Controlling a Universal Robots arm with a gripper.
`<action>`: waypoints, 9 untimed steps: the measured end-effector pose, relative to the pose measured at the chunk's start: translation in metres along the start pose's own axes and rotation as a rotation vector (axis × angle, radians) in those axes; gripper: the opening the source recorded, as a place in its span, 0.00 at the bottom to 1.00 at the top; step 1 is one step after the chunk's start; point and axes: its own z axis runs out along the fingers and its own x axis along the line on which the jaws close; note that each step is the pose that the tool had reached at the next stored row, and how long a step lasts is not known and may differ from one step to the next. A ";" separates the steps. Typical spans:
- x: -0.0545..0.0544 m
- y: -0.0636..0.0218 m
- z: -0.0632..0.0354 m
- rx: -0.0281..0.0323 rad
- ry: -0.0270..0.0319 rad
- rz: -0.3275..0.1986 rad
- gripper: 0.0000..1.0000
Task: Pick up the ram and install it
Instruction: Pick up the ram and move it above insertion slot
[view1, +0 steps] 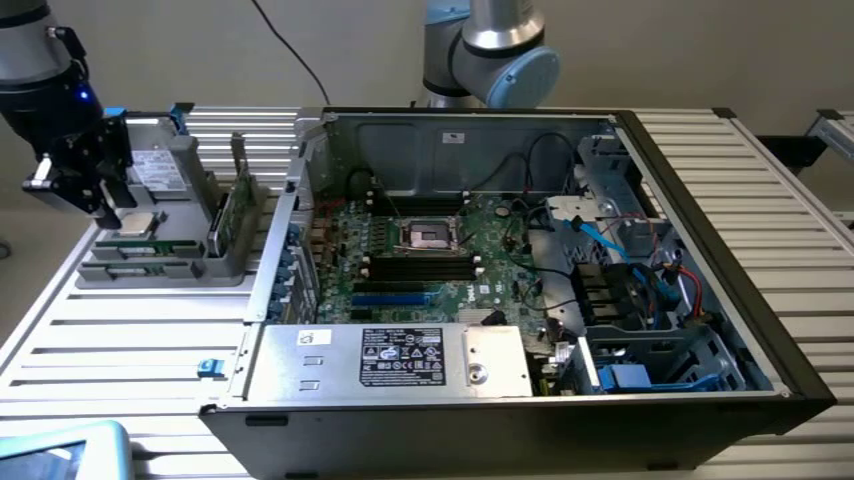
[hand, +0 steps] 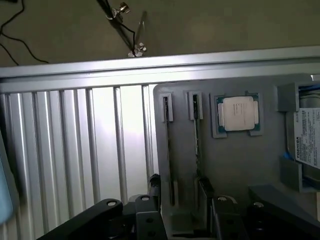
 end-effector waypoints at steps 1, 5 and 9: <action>0.001 -0.0001 0.0020 0.0001 0.0000 0.000 0.43; 0.004 -0.0009 0.0092 -0.0003 0.0000 0.000 0.43; 0.004 -0.0018 0.0165 -0.0002 -0.0001 0.000 0.43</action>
